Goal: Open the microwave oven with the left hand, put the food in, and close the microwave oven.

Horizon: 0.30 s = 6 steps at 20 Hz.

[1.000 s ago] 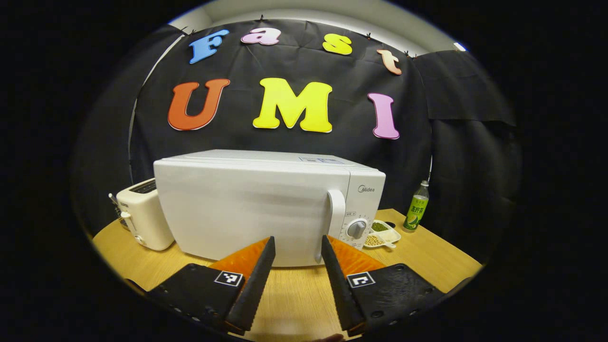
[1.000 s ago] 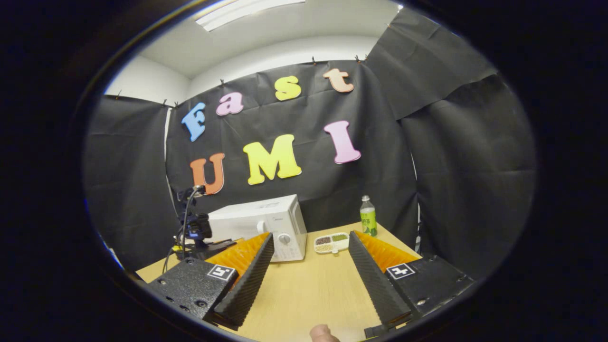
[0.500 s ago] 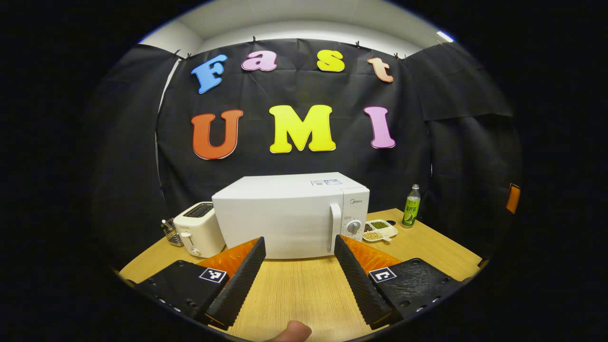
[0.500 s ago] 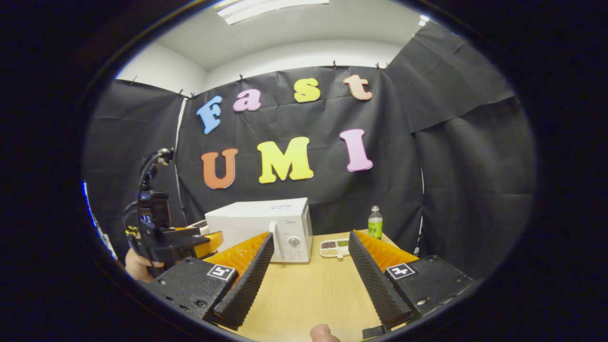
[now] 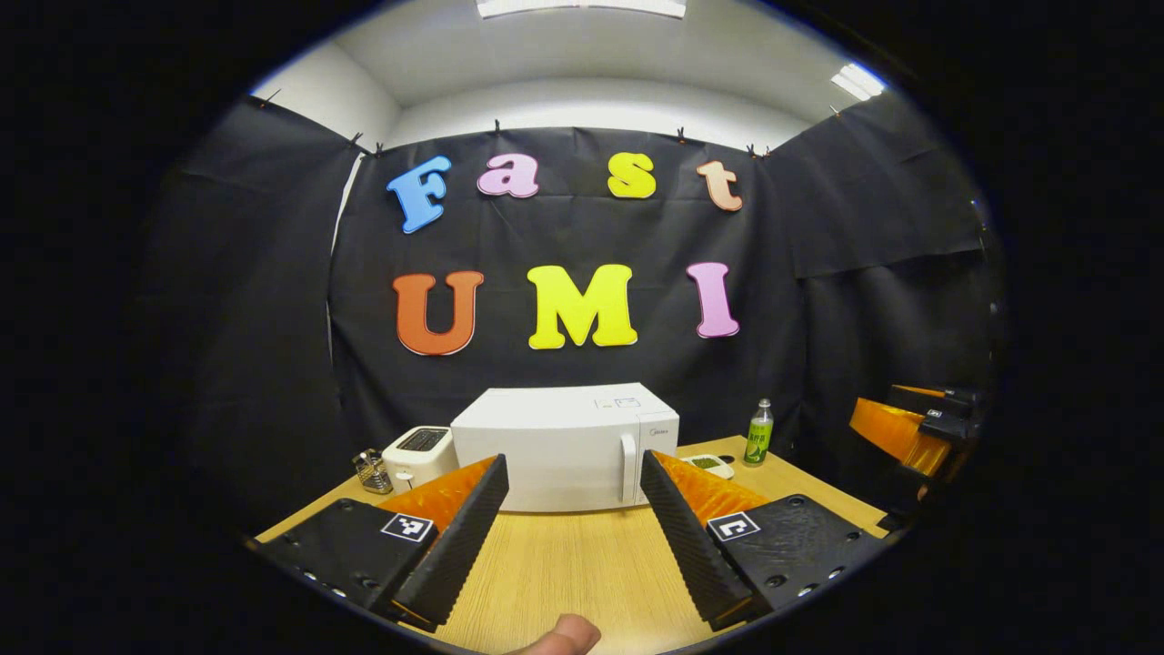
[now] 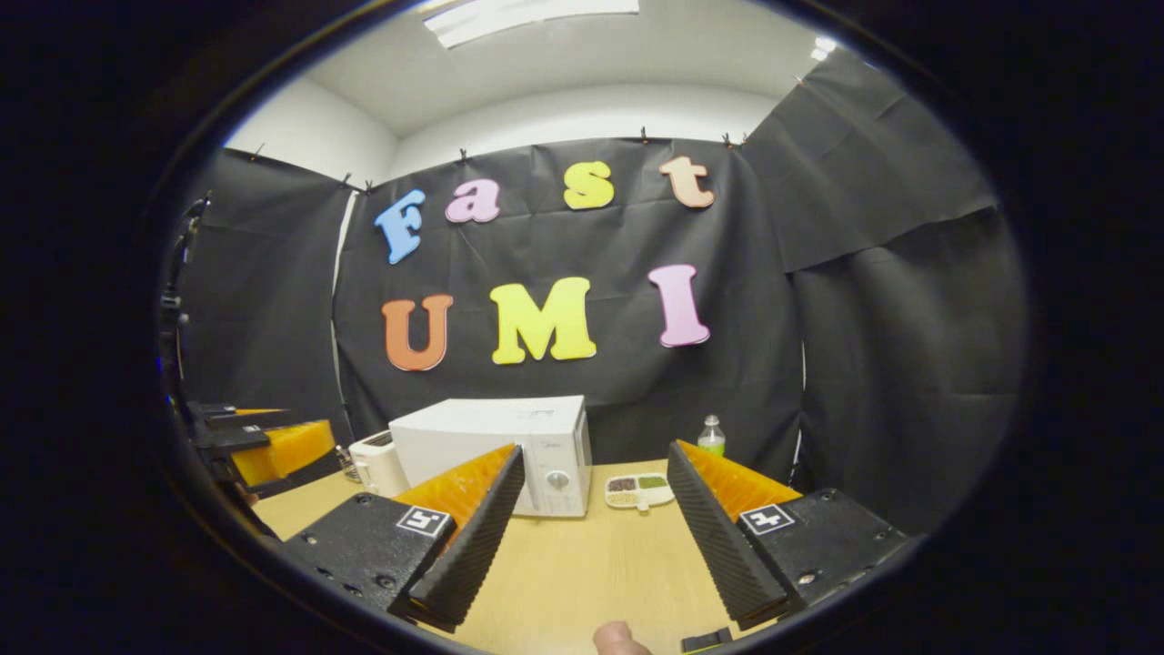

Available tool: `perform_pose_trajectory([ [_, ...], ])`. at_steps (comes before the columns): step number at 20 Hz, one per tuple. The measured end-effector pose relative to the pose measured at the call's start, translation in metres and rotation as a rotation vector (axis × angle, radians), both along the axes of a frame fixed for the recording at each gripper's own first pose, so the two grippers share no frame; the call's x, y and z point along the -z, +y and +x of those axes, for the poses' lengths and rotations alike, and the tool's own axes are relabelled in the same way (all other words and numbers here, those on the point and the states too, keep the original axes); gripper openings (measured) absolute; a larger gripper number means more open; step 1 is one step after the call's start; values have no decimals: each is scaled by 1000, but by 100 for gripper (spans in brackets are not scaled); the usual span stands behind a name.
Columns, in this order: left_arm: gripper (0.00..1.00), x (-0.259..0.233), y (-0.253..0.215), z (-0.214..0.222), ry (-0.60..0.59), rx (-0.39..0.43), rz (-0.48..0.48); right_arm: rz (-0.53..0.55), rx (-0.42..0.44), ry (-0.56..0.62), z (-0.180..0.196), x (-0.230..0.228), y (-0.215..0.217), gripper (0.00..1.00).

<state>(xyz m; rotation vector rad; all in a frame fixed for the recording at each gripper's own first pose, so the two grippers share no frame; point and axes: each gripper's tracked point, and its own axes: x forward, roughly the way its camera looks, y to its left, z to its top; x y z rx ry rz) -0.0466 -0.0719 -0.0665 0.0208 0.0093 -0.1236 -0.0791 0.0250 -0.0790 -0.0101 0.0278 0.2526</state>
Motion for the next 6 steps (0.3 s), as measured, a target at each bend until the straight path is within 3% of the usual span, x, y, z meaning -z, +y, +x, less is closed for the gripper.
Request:
perform_pose_trajectory([
  [4,94,-22,15,-28,-69,-32,4,-11,12,-13,-6,-5,-5,91],
  [5,93,-24,16,-34,-81,-32,4,-9,14,-18,-8,-7,-6,100],
  [6,93,-23,16,-39,-82,-29,7,-9,13,-22,-9,-8,-6,100],
])
